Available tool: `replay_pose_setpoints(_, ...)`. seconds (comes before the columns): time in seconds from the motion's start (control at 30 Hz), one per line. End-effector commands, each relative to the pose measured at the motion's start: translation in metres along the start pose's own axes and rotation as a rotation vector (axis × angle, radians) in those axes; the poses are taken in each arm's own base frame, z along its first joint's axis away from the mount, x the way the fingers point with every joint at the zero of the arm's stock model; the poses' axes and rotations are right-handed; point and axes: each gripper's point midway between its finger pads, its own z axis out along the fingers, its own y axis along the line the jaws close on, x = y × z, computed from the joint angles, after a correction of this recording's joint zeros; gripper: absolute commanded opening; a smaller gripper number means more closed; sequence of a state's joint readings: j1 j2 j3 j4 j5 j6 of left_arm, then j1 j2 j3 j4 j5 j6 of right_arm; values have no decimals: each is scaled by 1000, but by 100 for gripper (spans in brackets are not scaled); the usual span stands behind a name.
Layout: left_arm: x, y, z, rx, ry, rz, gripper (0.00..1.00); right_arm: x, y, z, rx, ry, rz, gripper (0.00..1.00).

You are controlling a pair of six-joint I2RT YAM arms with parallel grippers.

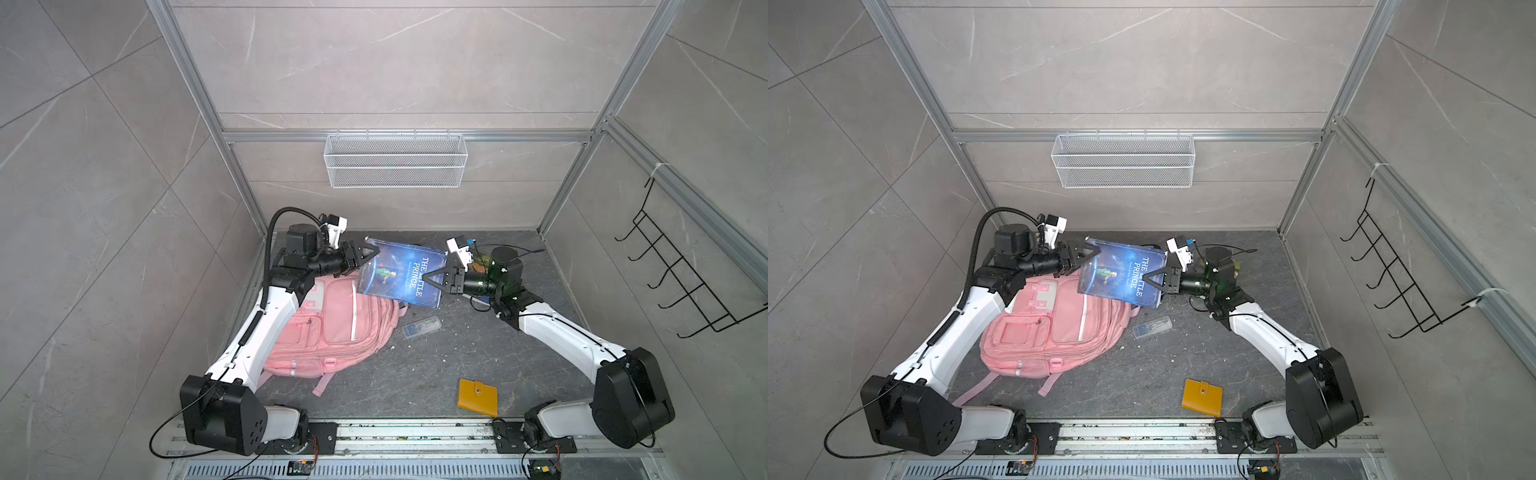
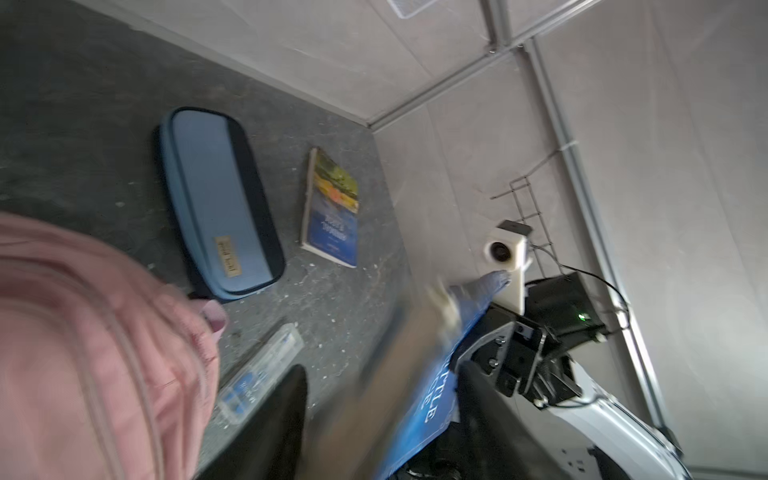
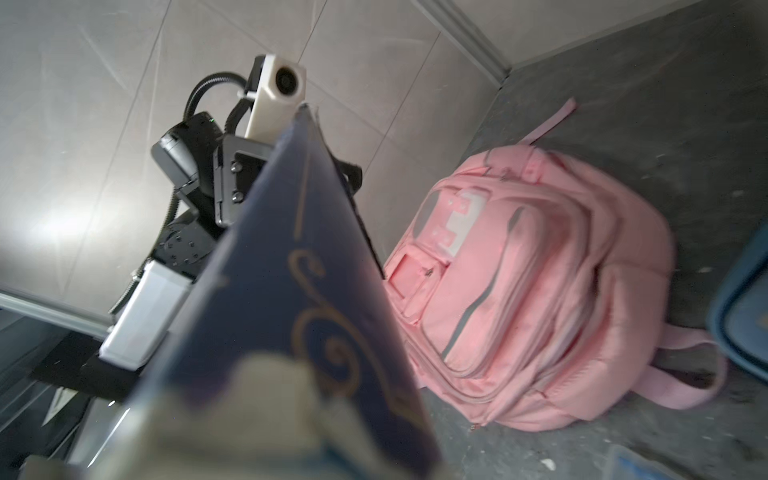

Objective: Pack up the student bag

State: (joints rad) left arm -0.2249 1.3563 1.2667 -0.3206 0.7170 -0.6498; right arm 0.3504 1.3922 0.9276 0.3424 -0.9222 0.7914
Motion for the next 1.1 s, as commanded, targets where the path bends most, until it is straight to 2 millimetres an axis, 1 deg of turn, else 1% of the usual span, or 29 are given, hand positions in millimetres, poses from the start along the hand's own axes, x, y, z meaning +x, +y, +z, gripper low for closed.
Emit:
replay_pose_setpoints(0.0, 21, 58, -7, -315, 73, -28, 97, -28, -23, -34, 226, -98, -74, 0)
replay_pose_setpoints(0.07, 38, 80, -3, -413, 129, -59, 97, -30, -32, -47, 341, -60, -107, 0)
replay_pose_setpoints(0.17, 65, 111, 5, -583, 203, -44, 90, -36, -37, -66, 417, -61, -119, 0)
replay_pose_setpoints(0.27, 83, 128, 19, -703, 270, 5, 83, -37, -45, -79, 457, -79, -91, 0)
replay_pose_setpoints(0.33, 93, 135, 33, -781, 314, 56, 79, -36, -47, -81, 465, -80, -82, 0)
replay_pose_setpoints(0.47, 101, 167, 37, -1006, 355, 70, 81, -34, -48, -83, 466, -84, -72, 0)
replay_pose_setpoints(0.57, 109, 183, 49, -1039, 400, 94, 85, -34, -45, -83, 458, -88, -74, 0)
replay_pose_setpoints(0.63, 114, 194, 55, -1082, 435, 130, 85, -31, -46, -84, 458, -79, -73, 0)
replay_pose_setpoints(0.67, 114, 199, 56, -1106, 443, 139, 82, -31, -46, -84, 459, -78, -73, 0)
replay_pose_setpoints(0.7, 115, 203, 58, -1125, 445, 146, 76, -30, -46, -85, 458, -78, -72, 0)
replay_pose_setpoints(0.73, 116, 205, 60, -1130, 442, 147, 66, -29, -45, -85, 457, -77, -71, 0)
replay_pose_setpoints(0.77, 117, 206, 62, -1127, 438, 146, 58, -29, -45, -85, 456, -77, -71, 0)
replay_pose_setpoints(0.87, 116, 200, 67, -1108, 421, 164, 35, -27, -44, -85, 453, -71, -70, 0)
replay_pose_setpoints(0.97, 112, 193, 65, -1092, 397, 170, 2, -23, -47, -87, 463, -63, -60, 0)
replay_pose_setpoints(1.0, 110, 189, 64, -1086, 387, 171, 0, -21, -48, -87, 466, -60, -56, 0)
replay_pose_setpoints(1.07, 106, 181, 62, -1065, 371, 177, 0, -18, -50, -87, 470, -55, -48, 0)
